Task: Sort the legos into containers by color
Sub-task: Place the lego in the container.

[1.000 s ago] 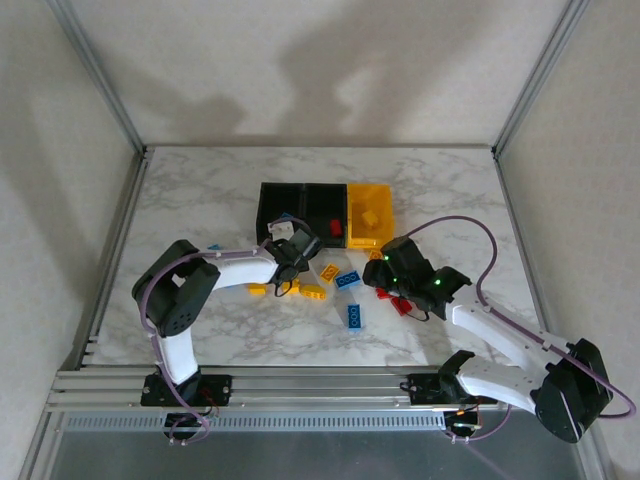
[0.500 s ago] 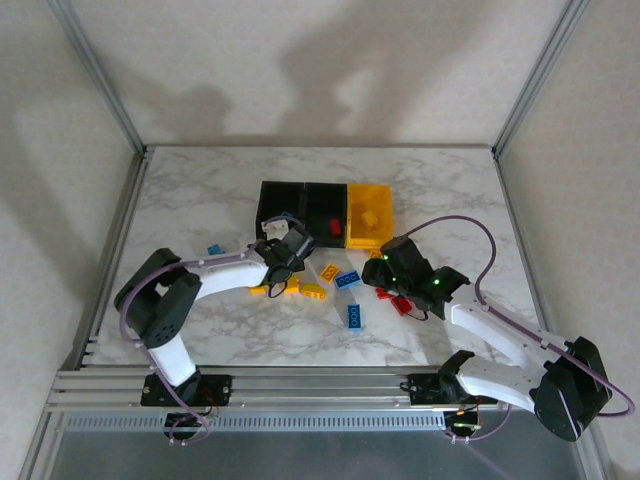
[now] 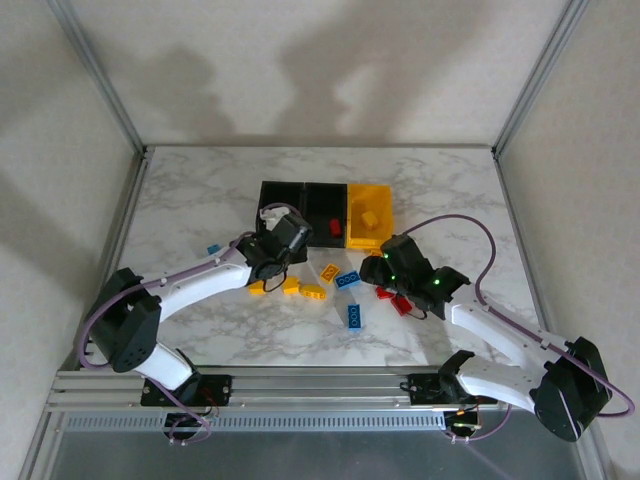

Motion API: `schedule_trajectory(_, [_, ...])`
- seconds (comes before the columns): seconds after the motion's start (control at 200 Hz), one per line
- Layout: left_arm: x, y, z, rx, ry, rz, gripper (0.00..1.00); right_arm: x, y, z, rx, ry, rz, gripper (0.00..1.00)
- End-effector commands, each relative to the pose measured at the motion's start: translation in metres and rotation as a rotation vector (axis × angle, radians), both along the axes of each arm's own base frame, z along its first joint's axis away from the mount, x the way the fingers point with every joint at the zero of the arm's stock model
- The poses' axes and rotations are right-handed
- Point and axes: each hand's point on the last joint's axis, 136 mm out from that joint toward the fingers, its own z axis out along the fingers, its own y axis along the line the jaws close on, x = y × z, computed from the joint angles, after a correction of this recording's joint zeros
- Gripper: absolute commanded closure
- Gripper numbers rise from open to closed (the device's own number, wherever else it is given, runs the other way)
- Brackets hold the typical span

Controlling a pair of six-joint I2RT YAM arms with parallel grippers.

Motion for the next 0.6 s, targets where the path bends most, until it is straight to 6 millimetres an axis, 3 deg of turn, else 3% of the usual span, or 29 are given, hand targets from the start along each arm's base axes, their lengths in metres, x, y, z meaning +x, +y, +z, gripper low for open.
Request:
schedule_trajectory(0.0, [0.004, -0.018, 0.019, -0.016, -0.008, -0.07, 0.67, 0.002, 0.006, 0.01, 0.044, -0.043, 0.033, 0.36])
schedule_trajectory(0.145, [0.017, -0.039, 0.025, -0.041, -0.012, -0.109, 0.66, -0.002, 0.014, 0.024, 0.101, -0.086, 0.09, 0.36])
schedule_trajectory(0.3, [0.029, -0.06, 0.02, -0.062, 0.009, -0.148, 0.67, -0.005, 0.022, 0.04, 0.156, -0.139, 0.137, 0.35])
schedule_trajectory(0.596, [0.054, -0.083, 0.003, -0.024, 0.037, -0.174, 0.67, -0.006, 0.019, 0.039, 0.152, -0.142, 0.131, 0.35])
